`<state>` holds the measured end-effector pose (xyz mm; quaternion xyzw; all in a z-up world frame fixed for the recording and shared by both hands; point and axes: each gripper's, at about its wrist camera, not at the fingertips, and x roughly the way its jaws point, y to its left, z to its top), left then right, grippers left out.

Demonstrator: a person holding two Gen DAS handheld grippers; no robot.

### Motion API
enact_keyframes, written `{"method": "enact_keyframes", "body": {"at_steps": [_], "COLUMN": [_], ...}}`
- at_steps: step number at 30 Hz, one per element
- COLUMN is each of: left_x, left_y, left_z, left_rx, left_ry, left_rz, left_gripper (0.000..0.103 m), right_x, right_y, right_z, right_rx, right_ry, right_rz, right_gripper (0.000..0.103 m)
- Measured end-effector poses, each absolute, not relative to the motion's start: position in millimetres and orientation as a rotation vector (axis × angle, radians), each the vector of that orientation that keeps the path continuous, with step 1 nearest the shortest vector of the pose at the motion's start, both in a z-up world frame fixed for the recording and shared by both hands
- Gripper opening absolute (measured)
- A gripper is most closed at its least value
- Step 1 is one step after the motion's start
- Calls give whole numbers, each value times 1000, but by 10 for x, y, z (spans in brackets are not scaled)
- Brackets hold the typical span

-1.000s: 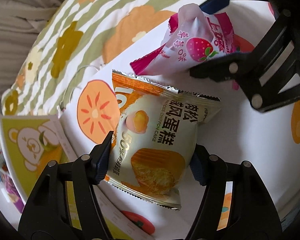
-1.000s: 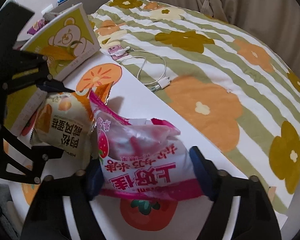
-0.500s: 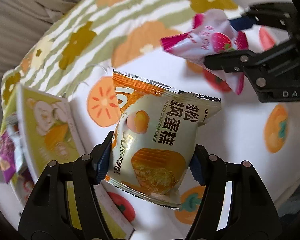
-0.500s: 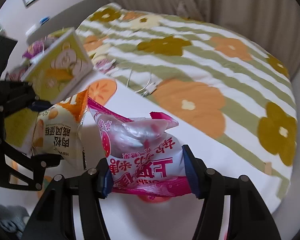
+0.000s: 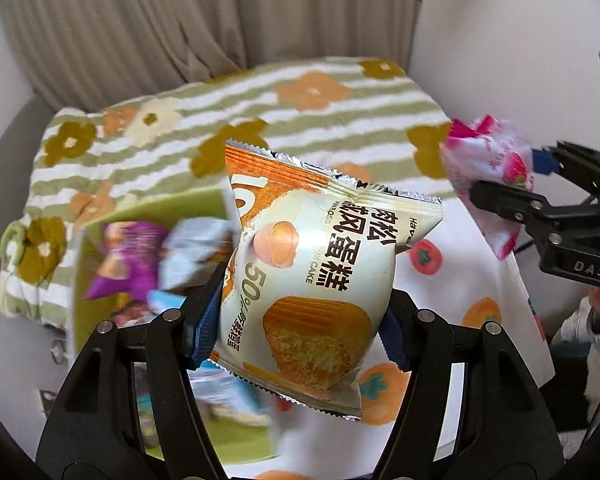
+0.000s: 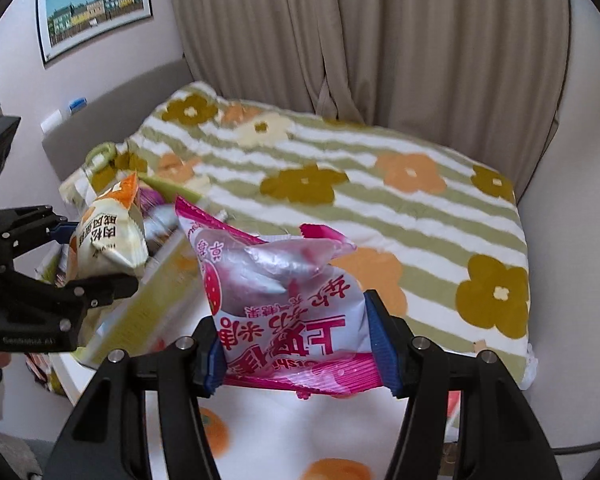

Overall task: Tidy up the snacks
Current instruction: 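Drop the cake bag into the green box with the left tool while the right tool drops the strawberry bag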

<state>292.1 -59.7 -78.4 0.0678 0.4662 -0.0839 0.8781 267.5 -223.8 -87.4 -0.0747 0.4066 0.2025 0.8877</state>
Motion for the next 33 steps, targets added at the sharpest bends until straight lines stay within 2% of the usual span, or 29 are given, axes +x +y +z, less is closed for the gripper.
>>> {"method": "enact_keyframes", "body": {"at_steps": [6, 13, 24, 25, 27, 33], "left_x": [2813, 2837, 2995, 3004, 3014, 2851], "left_y": [300, 1165, 1697, 1714, 1751, 2014], "left_z": [-606, -728, -966, -988, -1021, -981], "left_rx": [132, 121, 160, 157, 162, 126], "left_ry": [960, 983, 1031, 1030, 1028, 1009], "left_rz": [-144, -132, -213, -220, -202, -163], "left_gripper": [63, 63, 65, 69, 102, 103], "right_x": [2460, 2346, 2077, 2057, 2036, 1987], "right_y": [-1529, -740, 28, 61, 109, 212], "right_z": [-607, -697, -893, -894, -903, -979], "right_rx": [-100, -32, 0, -5, -10, -8], "right_ry": [793, 811, 886, 885, 887, 906], "right_rz": [407, 398, 328, 326, 325, 335], "right_gripper": [56, 56, 56, 56, 56, 56]}}
